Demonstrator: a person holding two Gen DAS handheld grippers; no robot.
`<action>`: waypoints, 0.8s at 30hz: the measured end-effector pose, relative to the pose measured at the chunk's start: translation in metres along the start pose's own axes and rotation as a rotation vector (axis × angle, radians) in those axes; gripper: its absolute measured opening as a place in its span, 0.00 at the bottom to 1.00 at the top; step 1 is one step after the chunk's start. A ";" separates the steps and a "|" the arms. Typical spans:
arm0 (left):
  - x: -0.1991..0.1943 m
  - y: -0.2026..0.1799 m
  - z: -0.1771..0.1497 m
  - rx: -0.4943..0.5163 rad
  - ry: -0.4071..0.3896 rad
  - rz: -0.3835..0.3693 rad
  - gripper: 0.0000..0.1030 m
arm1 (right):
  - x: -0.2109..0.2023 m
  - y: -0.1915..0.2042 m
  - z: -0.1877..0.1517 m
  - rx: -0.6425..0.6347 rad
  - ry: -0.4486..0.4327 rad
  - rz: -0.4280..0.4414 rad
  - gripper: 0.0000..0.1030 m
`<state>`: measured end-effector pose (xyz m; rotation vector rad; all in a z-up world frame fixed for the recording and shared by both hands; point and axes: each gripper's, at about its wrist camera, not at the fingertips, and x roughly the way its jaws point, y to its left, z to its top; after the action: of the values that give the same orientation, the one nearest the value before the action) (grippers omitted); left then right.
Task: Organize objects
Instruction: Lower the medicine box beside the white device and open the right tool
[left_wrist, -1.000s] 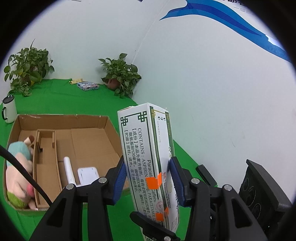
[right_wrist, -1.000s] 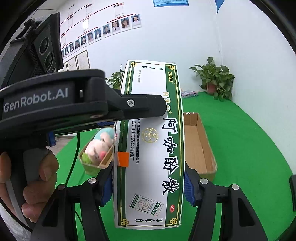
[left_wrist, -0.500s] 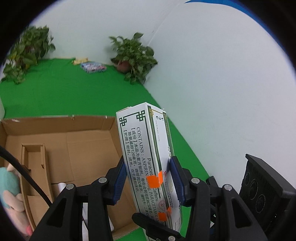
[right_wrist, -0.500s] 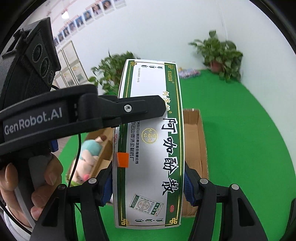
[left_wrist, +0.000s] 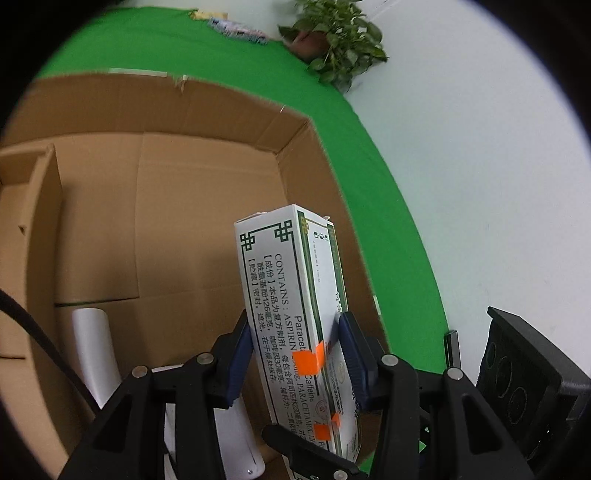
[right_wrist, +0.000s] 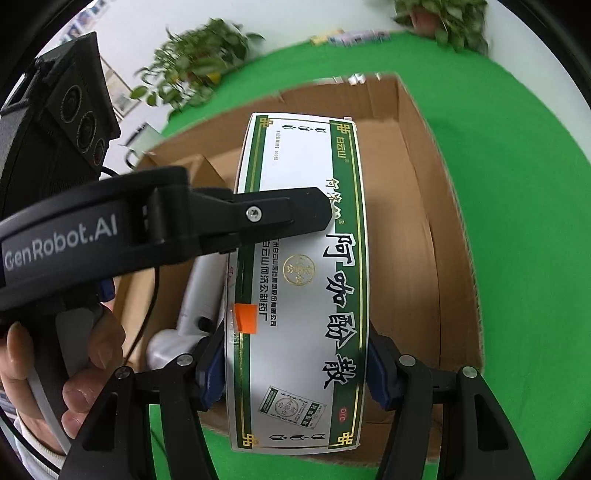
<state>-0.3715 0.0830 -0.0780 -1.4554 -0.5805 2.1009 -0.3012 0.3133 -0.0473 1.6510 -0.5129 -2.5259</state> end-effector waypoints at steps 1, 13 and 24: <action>0.005 0.003 0.000 -0.005 0.009 -0.003 0.43 | 0.006 -0.001 -0.009 0.004 0.010 -0.004 0.57; 0.026 0.018 -0.005 -0.026 0.086 0.078 0.50 | 0.042 -0.004 -0.007 0.001 0.064 -0.043 0.59; -0.062 0.006 -0.031 0.113 -0.068 0.170 0.51 | 0.037 0.005 -0.011 0.020 0.075 -0.051 0.67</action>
<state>-0.3252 0.0412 -0.0471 -1.4183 -0.3673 2.2823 -0.3070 0.2972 -0.0827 1.7799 -0.4968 -2.4897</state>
